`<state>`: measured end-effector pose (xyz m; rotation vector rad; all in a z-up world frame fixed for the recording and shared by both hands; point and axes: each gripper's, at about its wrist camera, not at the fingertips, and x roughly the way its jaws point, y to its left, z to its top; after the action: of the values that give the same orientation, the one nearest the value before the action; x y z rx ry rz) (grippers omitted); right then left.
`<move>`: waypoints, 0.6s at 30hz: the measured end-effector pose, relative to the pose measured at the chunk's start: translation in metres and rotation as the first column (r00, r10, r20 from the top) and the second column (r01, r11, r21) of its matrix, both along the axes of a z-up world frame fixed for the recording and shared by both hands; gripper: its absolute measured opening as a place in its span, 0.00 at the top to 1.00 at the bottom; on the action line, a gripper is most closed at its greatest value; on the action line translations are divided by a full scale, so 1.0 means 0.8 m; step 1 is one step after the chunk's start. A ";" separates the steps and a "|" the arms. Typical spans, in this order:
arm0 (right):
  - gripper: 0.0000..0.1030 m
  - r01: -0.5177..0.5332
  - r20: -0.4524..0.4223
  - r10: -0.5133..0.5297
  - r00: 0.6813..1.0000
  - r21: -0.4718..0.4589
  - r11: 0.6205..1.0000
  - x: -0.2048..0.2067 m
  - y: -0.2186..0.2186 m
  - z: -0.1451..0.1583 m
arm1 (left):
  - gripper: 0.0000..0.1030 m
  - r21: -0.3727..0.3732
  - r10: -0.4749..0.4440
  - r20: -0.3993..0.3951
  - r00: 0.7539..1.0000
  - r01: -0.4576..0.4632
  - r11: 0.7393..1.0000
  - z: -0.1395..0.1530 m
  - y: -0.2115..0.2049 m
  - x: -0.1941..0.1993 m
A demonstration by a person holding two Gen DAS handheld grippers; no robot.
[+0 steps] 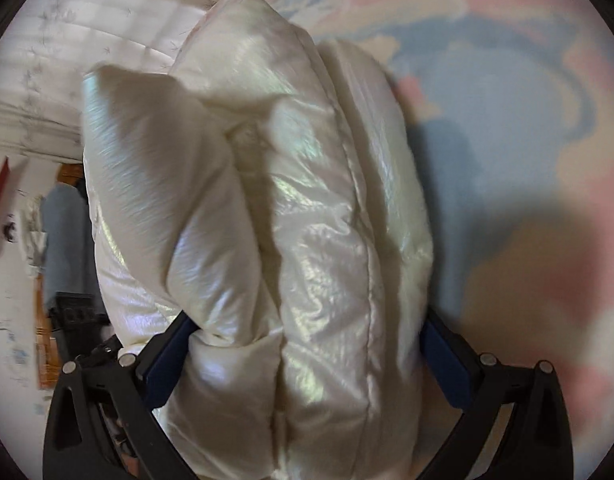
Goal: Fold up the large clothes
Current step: 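Lift the white jacket bundle with both grippers and turn it upright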
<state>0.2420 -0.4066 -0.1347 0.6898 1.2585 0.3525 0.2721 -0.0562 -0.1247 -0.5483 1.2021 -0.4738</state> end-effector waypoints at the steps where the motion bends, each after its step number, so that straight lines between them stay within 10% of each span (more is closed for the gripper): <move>1: 0.00 -0.003 -0.003 0.004 1.000 0.024 1.000 0.001 -0.003 -0.006 | 0.00 -0.012 -0.004 -0.003 1.000 0.004 1.000 -0.002 0.001 0.001; 15: 0.01 -0.047 0.108 0.021 0.994 0.252 0.967 0.014 -0.001 -0.037 | 0.01 -0.222 0.047 -0.005 0.999 -0.046 0.974 -0.026 0.008 -0.003; 18: 0.24 -0.071 0.171 0.030 0.985 0.240 0.968 0.001 0.011 -0.020 | 0.02 -0.155 0.048 0.069 0.996 -0.037 0.987 -0.006 -0.002 -0.007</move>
<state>0.2424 -0.3976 -0.1508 0.8216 1.0845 0.6039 0.2669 -0.0578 -0.1299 -0.6820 1.0879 -0.5486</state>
